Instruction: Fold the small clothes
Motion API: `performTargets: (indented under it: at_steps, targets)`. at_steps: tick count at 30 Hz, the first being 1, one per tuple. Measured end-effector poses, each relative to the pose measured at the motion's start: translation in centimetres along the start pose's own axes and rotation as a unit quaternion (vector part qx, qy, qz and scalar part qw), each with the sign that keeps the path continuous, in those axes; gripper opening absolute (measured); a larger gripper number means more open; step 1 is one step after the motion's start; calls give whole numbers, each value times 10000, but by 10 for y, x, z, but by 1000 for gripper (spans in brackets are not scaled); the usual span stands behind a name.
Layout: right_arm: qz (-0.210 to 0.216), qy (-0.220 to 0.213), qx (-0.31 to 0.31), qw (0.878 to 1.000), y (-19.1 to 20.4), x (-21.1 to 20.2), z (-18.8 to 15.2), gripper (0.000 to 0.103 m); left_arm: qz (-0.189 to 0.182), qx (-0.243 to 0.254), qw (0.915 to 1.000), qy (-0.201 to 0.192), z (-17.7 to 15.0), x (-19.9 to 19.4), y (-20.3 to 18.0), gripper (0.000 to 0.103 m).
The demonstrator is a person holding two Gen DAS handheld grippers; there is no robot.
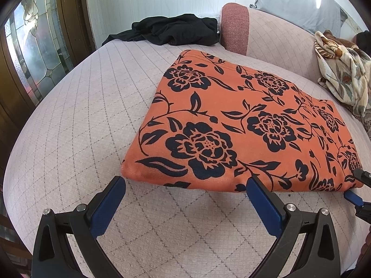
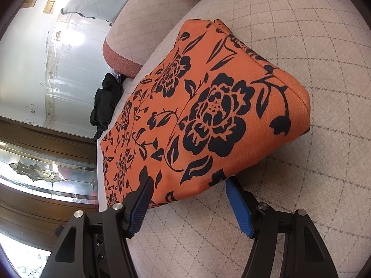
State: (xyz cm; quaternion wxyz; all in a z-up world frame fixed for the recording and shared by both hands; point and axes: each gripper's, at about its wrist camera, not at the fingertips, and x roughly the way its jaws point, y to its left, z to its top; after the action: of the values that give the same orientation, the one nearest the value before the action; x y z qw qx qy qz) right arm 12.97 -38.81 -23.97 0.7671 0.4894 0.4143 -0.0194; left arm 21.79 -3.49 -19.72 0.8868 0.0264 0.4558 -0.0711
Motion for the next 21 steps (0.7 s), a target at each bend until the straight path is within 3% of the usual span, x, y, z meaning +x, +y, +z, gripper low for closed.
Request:
performTargets:
  at_steps: [21]
  targets:
    - [-4,2,-3,10000,1,1,0,68,-13,4,10000,17,0,1,-1,103]
